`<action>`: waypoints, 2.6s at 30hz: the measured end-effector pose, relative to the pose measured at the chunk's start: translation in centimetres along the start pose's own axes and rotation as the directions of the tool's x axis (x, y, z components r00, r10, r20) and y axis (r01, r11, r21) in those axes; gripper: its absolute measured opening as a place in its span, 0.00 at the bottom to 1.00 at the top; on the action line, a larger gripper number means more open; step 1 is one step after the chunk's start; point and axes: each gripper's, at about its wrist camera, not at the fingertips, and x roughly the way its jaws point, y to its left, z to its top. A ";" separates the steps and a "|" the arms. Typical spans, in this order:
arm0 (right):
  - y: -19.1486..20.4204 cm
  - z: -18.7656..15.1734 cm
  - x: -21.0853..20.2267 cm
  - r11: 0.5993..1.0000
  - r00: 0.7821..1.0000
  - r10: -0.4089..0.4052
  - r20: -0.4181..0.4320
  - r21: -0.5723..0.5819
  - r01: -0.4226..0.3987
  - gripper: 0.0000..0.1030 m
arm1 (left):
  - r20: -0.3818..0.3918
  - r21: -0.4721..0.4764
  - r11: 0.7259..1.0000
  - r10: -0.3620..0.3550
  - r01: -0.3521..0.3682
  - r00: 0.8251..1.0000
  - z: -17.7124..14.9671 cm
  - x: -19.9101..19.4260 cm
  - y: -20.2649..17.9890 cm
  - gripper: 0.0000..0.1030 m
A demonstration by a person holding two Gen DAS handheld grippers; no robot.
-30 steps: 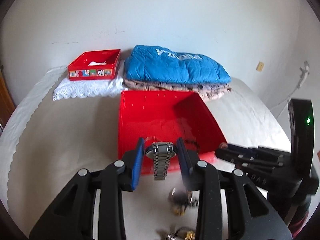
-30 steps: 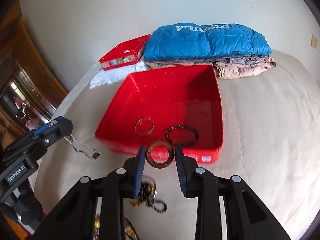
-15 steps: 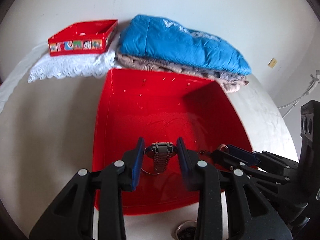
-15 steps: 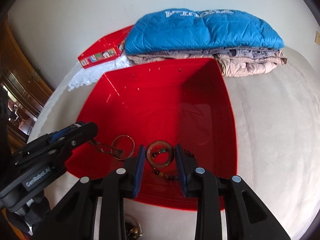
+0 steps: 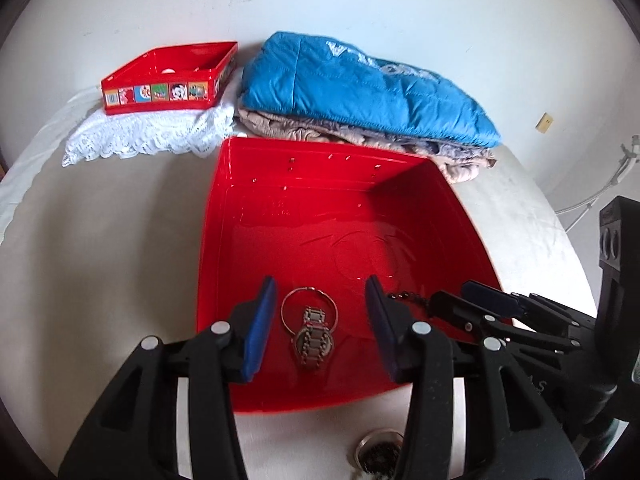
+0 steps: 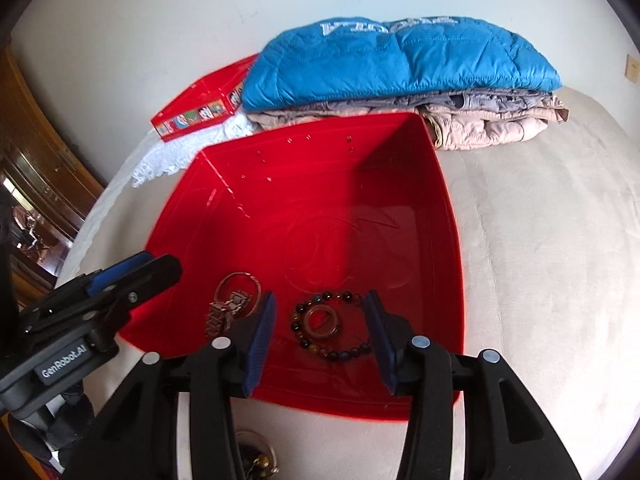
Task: Organize jewelry
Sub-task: 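Carry ring pendant and watch into the red tin box and open both tools, then grasp the black cord gold pendant with the right tool while the left tool grasps the wooden bead bracelet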
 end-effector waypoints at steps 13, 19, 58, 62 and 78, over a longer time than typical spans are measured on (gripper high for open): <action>1.2 -4.9 -5.5 0.997 0.998 -0.034 0.058 -0.067 0.038 0.84 | 0.049 0.011 0.995 0.097 -0.097 0.994 -4.7 -7.3 0.6 0.74; 2.1 -8.8 -7.4 0.992 0.996 -0.054 0.065 -0.108 0.060 0.95 | -0.003 0.027 0.994 0.103 -0.103 0.995 -9.5 -9.1 1.8 0.78; 3.4 -23.7 -8.1 0.961 0.965 -0.046 -0.258 -0.277 -0.028 0.26 | -0.230 0.072 0.986 0.161 -0.149 0.960 -24.3 -8.7 1.4 0.76; 3.5 -24.2 -8.3 0.949 0.965 -0.077 -0.253 -0.314 -0.007 0.16 | -0.236 0.089 0.985 0.165 -0.148 0.957 -24.4 -8.6 0.9 0.67; 3.0 -21.8 -9.2 0.970 0.960 0.125 -0.249 -0.172 -0.171 0.12 | -0.228 0.099 0.989 0.134 -0.114 0.965 -23.8 -8.4 0.7 0.09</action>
